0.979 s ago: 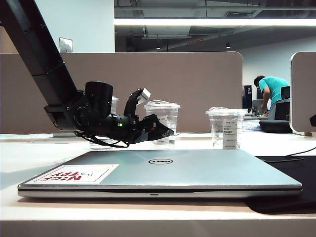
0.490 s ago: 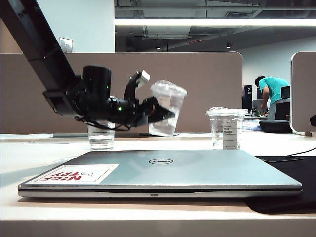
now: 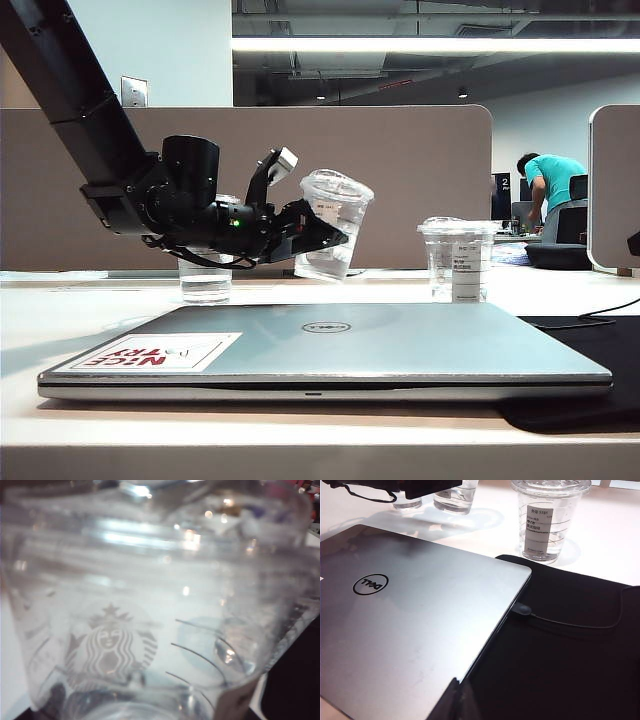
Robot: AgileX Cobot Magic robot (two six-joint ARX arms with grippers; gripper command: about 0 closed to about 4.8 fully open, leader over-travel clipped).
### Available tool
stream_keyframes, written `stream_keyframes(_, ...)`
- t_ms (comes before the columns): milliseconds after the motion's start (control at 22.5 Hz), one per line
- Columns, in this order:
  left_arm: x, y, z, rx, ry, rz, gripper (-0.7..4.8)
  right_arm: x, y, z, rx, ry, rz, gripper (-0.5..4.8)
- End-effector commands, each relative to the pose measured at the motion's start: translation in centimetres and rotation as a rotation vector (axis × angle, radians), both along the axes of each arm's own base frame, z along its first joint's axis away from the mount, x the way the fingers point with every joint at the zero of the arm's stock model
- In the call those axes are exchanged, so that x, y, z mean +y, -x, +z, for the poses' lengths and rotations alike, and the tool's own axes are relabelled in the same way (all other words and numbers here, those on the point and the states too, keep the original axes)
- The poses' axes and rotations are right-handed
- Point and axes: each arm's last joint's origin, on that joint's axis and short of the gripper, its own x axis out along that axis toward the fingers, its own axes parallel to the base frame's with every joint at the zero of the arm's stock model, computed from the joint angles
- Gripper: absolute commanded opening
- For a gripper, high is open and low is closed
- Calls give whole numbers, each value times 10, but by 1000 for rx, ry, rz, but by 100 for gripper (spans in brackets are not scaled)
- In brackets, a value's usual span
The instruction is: Pick up the coffee cup on the middle and place it on the left side of the laptop.
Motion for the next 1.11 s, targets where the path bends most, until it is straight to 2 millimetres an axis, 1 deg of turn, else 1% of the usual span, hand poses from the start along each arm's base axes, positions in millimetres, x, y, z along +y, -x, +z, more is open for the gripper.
stream_keyframes(45, 0, -1, 12, -54, 31, -11, 389, 0, 0, 0, -15, -8, 0, -5)
stream_keyframes(267, 5, -2, 11, -46, 28, -3, 389, 0, 0, 1, -24, -12, 0, -5)
stream_keyframes(712, 6, 2, 9, -45, 34, -71, 388, 0, 0, 1, -23, -12, 0, -5)
stream_keyframes(757, 6, 3, 7, -43, 33, -70, 384, 0, 0, 1, -24, -12, 0, -5)
stream_keyframes(801, 7, 5, 6, -44, 33, -70, 366, 0, 0, 1, -23, -12, 0, -5)
stream_keyframes(890, 12, 7, 4, -60, 45, -56, 337, 0, 0, 1, -24, -12, 0, -5)
stream_keyframes(979, 17, 11, 2, -68, 81, -46, 339, 0, 0, 1, -23, -12, -1, -5)
stream_keyframes(1113, 35, 17, 1, -94, 168, -17, 342, 0, 0, 1, -23, -12, -2, -5)
